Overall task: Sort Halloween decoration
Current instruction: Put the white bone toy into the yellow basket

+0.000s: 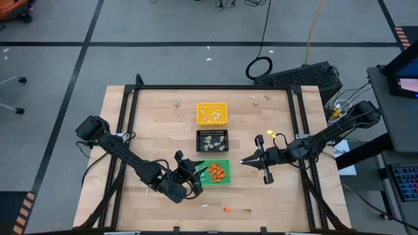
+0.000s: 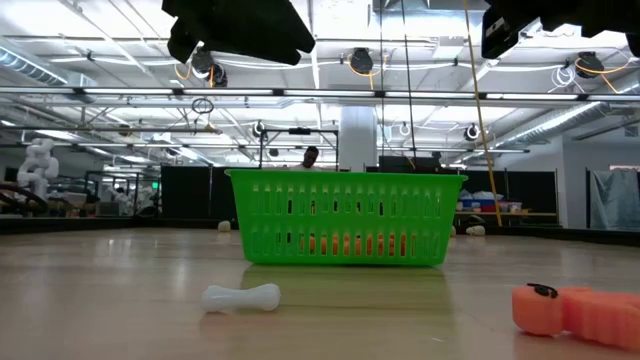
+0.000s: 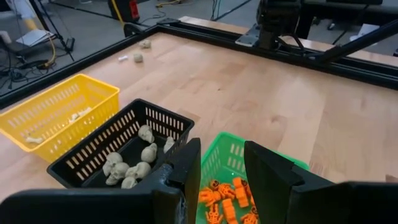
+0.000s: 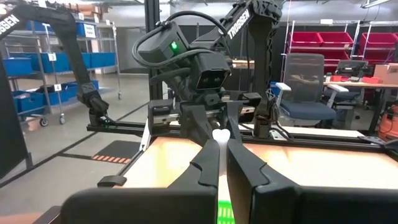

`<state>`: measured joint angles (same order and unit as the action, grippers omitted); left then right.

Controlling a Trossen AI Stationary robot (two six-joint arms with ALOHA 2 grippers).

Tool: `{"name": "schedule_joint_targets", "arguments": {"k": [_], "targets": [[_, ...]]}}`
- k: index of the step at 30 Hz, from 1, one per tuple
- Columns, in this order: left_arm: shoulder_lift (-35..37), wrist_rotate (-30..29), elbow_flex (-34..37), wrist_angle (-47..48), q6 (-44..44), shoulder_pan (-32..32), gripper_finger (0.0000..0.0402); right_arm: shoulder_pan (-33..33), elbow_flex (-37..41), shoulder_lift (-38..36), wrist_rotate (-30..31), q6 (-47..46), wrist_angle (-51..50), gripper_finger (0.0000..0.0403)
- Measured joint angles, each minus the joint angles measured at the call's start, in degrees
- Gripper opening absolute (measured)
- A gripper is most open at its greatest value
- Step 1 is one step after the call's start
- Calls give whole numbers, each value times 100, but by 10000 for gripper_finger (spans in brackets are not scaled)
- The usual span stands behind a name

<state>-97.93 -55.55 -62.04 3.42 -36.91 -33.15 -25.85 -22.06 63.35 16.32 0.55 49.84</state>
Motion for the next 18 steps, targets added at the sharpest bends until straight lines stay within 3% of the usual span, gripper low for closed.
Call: {"name": "schedule_joint_targets", "arguments": {"k": [11,18], "targets": [[0,151,0,7,22,0,122,0,0,0,6,518,-2,0],[0,151,0,8,23,0,122,0,0,0,-9,1612,0,0]]}}
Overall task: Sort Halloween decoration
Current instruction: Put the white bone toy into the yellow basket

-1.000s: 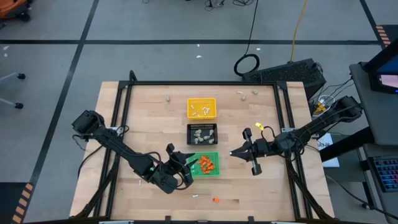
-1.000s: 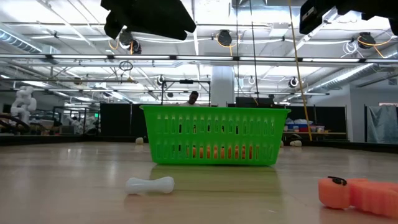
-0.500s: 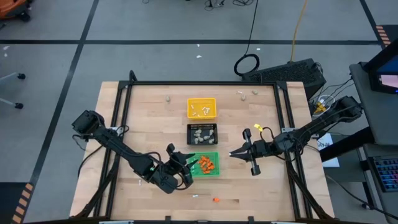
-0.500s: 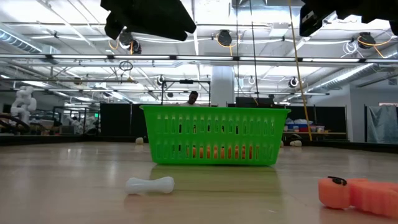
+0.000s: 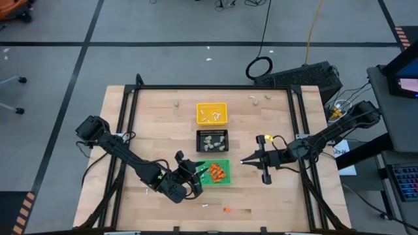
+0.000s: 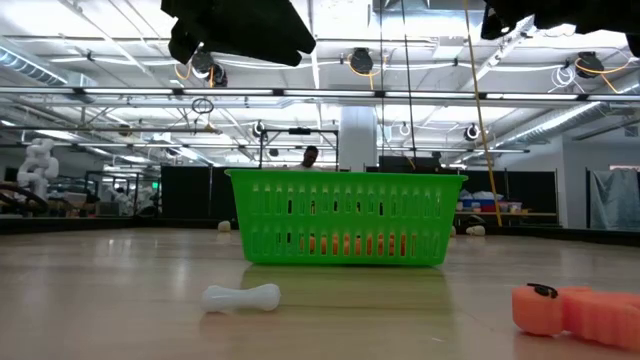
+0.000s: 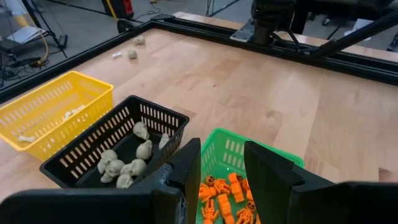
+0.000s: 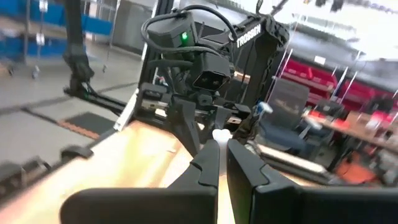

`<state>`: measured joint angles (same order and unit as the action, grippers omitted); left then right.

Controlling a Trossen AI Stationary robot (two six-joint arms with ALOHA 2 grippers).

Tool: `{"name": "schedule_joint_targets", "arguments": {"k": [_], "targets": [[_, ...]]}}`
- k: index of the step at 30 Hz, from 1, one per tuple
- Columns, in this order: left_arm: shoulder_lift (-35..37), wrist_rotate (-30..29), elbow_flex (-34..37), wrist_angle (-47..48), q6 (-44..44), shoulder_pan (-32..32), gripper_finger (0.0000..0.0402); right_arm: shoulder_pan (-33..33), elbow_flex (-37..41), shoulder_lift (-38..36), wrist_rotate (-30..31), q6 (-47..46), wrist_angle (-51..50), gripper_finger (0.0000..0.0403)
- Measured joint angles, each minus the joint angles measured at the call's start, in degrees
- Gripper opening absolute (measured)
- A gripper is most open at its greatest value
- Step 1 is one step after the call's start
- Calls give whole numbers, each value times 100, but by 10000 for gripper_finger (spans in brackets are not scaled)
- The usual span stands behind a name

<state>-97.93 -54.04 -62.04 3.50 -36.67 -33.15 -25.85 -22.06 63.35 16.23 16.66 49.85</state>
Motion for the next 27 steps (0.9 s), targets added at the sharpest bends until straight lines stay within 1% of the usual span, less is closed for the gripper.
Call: {"name": "schedule_joint_targets", "arguments": {"k": [5,10,18,23,27], "targets": [[0,2,0,-1,3,15,122,0,0,0,4,994,-10,0],[0,2,0,-1,3,17,122,0,0,0,9,1460,-26,0],[0,4,0,-5,-6,17,122,0,0,-2,11,1368,-202,0],[0,4,0,-5,-8,17,122,0,0,-2,11,1073,-261,0],[0,4,0,-8,-10,15,122,0,0,-2,11,559,-254,0]]}}
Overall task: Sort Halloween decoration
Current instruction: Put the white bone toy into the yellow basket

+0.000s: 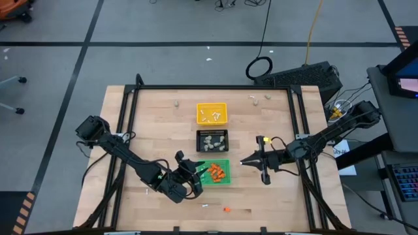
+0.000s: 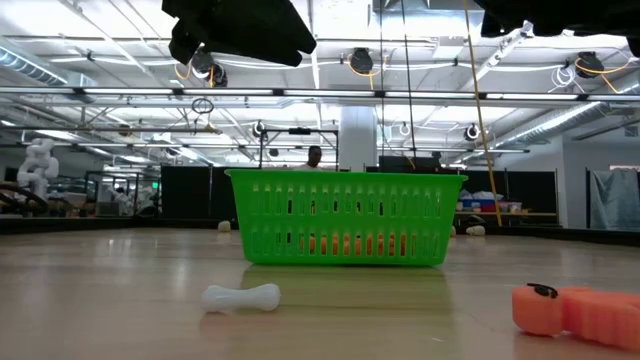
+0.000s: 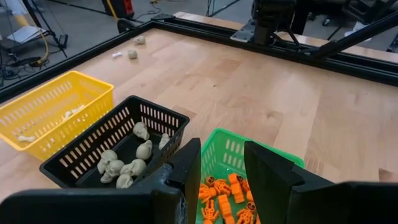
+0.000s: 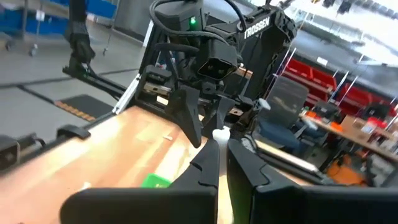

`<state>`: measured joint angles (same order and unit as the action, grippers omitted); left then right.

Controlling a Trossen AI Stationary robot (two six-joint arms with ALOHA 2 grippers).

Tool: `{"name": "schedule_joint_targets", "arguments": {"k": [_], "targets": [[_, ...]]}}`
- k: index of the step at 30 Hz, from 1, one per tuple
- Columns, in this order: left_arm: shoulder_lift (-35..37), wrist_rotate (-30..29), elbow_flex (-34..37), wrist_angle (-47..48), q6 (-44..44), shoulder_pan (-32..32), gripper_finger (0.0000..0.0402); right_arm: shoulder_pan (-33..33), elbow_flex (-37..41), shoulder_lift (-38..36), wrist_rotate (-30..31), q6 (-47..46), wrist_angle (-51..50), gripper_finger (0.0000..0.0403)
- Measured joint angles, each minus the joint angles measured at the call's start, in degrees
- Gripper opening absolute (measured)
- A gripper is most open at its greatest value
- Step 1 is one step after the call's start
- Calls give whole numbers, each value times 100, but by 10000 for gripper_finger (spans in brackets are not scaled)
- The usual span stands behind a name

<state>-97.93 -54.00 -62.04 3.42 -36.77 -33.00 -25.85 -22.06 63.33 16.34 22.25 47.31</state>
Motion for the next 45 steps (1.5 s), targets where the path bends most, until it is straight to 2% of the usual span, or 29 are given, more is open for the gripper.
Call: {"name": "schedule_joint_targets", "arguments": {"k": [21,28,32,37,41,45], "targets": [[0,-8,0,-42,120,-323,122,0,0,0,42,-2842,-4,0],[0,-198,0,-12,311,-713,122,34,0,2,800,-3227,-119,0],[0,-339,0,17,316,-854,122,360,-7,2,918,-3211,-209,0],[0,-350,0,39,417,-893,122,1039,-466,2,878,-3253,-1557,0],[0,-348,0,80,426,-893,122,1654,-992,4,492,-3207,-2717,0],[0,-345,-2,350,426,-904,122,2282,-1408,4,31,-2983,-3372,0]]}}
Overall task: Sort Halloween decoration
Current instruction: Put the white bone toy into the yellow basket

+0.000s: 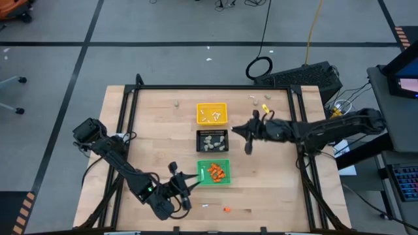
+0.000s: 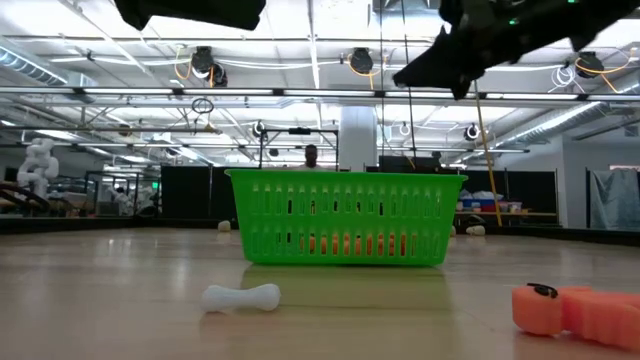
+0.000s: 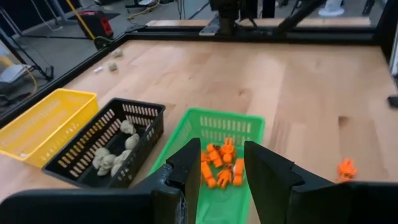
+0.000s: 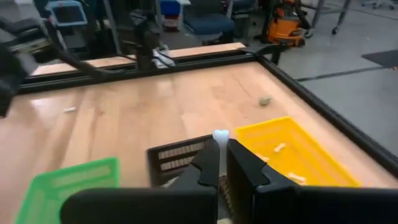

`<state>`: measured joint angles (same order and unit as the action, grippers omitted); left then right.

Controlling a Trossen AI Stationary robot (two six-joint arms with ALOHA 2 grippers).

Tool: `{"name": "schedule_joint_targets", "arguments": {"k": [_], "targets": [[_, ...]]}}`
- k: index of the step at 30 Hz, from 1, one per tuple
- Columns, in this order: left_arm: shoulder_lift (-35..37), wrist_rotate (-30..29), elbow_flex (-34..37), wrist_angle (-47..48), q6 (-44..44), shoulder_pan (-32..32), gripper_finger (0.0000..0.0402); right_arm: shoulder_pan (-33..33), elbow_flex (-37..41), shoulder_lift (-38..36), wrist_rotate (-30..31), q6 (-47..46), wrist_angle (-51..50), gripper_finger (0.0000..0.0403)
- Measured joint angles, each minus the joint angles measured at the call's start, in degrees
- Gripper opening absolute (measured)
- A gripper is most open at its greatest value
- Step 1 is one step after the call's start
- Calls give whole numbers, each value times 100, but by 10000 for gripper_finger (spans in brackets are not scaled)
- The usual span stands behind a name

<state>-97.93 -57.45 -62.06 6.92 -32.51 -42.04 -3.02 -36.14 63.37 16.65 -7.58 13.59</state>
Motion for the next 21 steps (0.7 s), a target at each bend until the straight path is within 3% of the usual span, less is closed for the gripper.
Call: {"name": "schedule_joint_targets", "arguments": {"k": [6,13,21], "targets": [[0,4,0,330,85,0,122,992,-585,287,-887,318,-556,0],[0,15,0,339,485,0,122,1897,-1369,1355,-1959,844,-1003,0],[0,39,0,501,450,0,122,2452,-2379,2748,-2267,1402,-1660,0]]}}
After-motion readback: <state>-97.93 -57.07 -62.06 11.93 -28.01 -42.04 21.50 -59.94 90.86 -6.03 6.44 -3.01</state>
